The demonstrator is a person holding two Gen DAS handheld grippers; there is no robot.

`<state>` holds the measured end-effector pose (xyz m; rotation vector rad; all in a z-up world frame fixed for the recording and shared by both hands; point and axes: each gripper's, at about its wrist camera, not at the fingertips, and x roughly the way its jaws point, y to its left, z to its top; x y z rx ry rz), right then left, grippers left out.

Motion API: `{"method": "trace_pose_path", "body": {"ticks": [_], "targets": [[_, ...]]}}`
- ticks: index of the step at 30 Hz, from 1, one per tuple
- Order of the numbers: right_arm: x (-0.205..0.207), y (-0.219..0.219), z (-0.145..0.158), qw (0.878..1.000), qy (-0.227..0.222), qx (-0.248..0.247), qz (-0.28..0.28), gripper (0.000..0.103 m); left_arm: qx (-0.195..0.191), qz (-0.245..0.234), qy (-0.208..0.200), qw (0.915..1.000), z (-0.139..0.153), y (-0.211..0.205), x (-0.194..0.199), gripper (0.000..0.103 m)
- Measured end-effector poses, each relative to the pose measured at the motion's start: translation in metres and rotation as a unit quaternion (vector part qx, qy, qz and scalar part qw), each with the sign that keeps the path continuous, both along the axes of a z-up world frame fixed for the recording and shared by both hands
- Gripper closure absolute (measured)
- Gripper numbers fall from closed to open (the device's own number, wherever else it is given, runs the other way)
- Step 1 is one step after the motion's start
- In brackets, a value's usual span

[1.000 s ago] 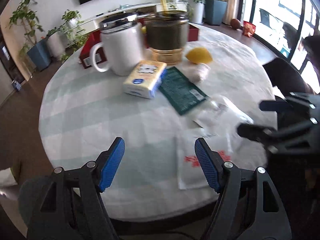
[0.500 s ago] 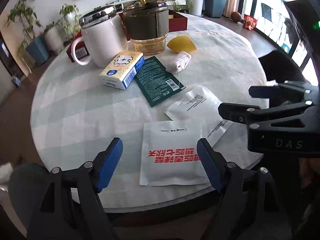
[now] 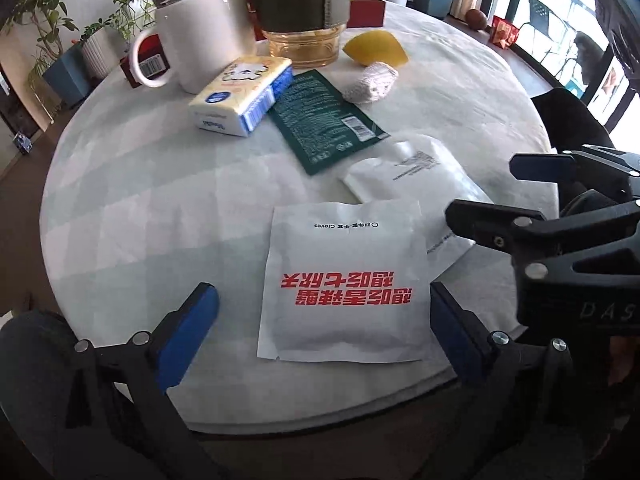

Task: Organize soft objects
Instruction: 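Grasp a white sachet with left tool while right tool grasps another white sachet, then carry both white sachets into the red tray and release them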

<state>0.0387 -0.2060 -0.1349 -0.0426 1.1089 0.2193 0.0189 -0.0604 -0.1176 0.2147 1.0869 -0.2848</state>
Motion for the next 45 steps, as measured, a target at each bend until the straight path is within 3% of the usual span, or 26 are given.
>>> {"method": "trace_pose_path", "body": {"ticks": [2,4,6,8,14,22,24,27,28,29,33,34,35,38,45], "targets": [[0.001,0.002,-0.001,1.000,0.003,0.000,0.002,0.022,0.007,-0.005,-0.002,1.0000,0.000,0.002,0.000,0.001],[0.002,0.007,-0.002,1.000,0.006,-0.004,0.006,0.021,0.003,-0.017,-0.006,0.9998,0.002,0.004,-0.002,0.008],[0.003,0.012,-0.003,1.000,0.007,-0.006,0.012,0.019,-0.007,-0.022,-0.009,0.9997,0.006,0.011,-0.001,0.034],[0.005,0.016,-0.006,1.000,0.010,-0.002,0.018,0.018,0.004,-0.018,-0.022,0.9996,0.009,0.018,-0.001,0.042],[0.015,0.033,-0.015,0.999,0.013,-0.027,0.025,0.000,0.007,-0.028,-0.028,0.9992,0.011,0.022,0.002,0.046],[0.019,0.038,-0.017,0.999,0.012,-0.043,0.025,0.000,-0.010,-0.039,-0.026,0.9989,0.010,0.028,0.003,0.048],[0.018,0.039,-0.016,0.999,0.011,-0.042,0.030,0.001,-0.015,-0.041,-0.028,0.9987,0.012,0.030,0.002,0.055],[0.014,0.043,-0.011,0.998,0.000,-0.038,0.047,0.020,-0.017,-0.033,-0.031,0.9988,0.014,0.035,0.004,0.059],[0.014,0.043,-0.008,0.998,-0.003,-0.036,0.050,0.034,-0.018,-0.030,-0.033,0.9988,0.014,0.038,0.005,0.060],[0.013,0.044,-0.006,0.998,-0.006,-0.027,0.056,0.050,-0.019,-0.029,-0.036,0.9988,0.016,0.039,0.005,0.068],[0.014,0.045,-0.004,0.998,-0.004,-0.016,0.068,0.063,-0.025,-0.032,-0.040,0.9984,0.019,0.042,0.008,0.074],[0.014,0.044,-0.003,0.998,-0.003,-0.011,0.070,0.070,-0.026,-0.032,-0.040,0.9983,0.020,0.043,0.008,0.074],[0.014,0.044,-0.002,0.997,-0.002,-0.001,0.072,0.084,-0.031,-0.030,-0.042,0.9982,0.022,0.044,0.008,0.076],[0.012,0.045,0.001,0.997,-0.008,0.004,0.075,0.092,-0.041,-0.031,-0.047,0.9976,0.027,0.047,0.007,0.081],[0.001,0.038,0.023,0.997,-0.023,0.019,0.075,0.093,-0.052,-0.030,-0.059,0.9964,0.042,0.054,0.007,0.091]]}}
